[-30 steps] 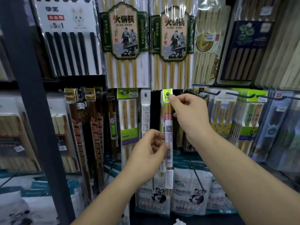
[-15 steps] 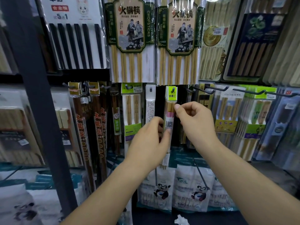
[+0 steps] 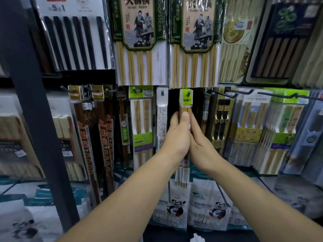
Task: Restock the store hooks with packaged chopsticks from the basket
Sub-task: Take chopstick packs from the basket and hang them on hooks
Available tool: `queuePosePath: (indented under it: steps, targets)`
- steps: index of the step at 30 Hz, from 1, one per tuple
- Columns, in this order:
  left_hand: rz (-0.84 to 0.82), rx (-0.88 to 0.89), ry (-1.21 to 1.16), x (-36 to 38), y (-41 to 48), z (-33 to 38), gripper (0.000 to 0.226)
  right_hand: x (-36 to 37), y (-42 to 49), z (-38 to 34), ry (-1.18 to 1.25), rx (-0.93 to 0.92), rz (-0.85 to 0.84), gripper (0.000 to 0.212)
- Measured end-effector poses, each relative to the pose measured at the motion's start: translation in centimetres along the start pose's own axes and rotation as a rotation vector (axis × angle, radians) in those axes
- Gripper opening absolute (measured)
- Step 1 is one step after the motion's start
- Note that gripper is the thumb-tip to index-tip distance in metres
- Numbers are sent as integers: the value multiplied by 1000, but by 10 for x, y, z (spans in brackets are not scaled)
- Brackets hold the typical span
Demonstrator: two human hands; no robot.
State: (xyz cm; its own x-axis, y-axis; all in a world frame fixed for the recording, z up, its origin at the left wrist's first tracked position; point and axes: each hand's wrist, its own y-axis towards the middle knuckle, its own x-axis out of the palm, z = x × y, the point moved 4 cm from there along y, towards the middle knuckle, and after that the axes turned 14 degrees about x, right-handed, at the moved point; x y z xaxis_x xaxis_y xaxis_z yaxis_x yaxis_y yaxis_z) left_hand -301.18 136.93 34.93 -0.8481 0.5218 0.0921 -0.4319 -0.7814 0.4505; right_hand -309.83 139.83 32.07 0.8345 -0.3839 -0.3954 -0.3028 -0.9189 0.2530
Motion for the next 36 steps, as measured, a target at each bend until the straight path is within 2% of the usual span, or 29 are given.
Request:
queuePosePath:
  steps: [8, 14, 17, 19, 22, 25, 27, 28, 30, 31, 33, 36]
  targets:
    - [123, -46, 33, 3, 32, -12, 51, 1, 33, 7, -37, -40, -15, 71]
    - [126, -61, 15, 1, 32, -14, 54, 2, 42, 16, -60, -19, -34, 74]
    - [79, -88, -14, 1, 17, -14, 60, -1, 31, 20, -14, 41, -22, 73]
    - [33, -132, -7, -2, 5, -16, 67, -4, 18, 24, -5, 78, 29, 81]
    - [-52, -195, 77, -14, -22, -24, 73, -9, -12, 33, 14, 160, 92, 84]
    - [-178, -221, 151, -31, -62, -37, 72, -8, -49, 54, 11, 228, 125, 70]
    - [-244, -224, 222, -49, -92, -54, 68, 0, -75, 74, -4, 283, 120, 50]
    - [-256, -248, 262, -59, -105, -66, 55, 6, -87, 86, -23, 317, 109, 39]
    - [-234, -310, 339, -82, -132, -93, 15, 23, -112, 113, -57, 400, 70, 23]
    - [-216, -321, 402, -95, -146, -108, 8, 34, -125, 127, -64, 443, 34, 18]
    - [-200, -349, 565, -122, -177, -139, 10, 60, -151, 156, -82, 520, -50, 12]
    - [-129, -467, 687, -158, -230, -186, 9, 104, -191, 204, -189, 609, -141, 6]
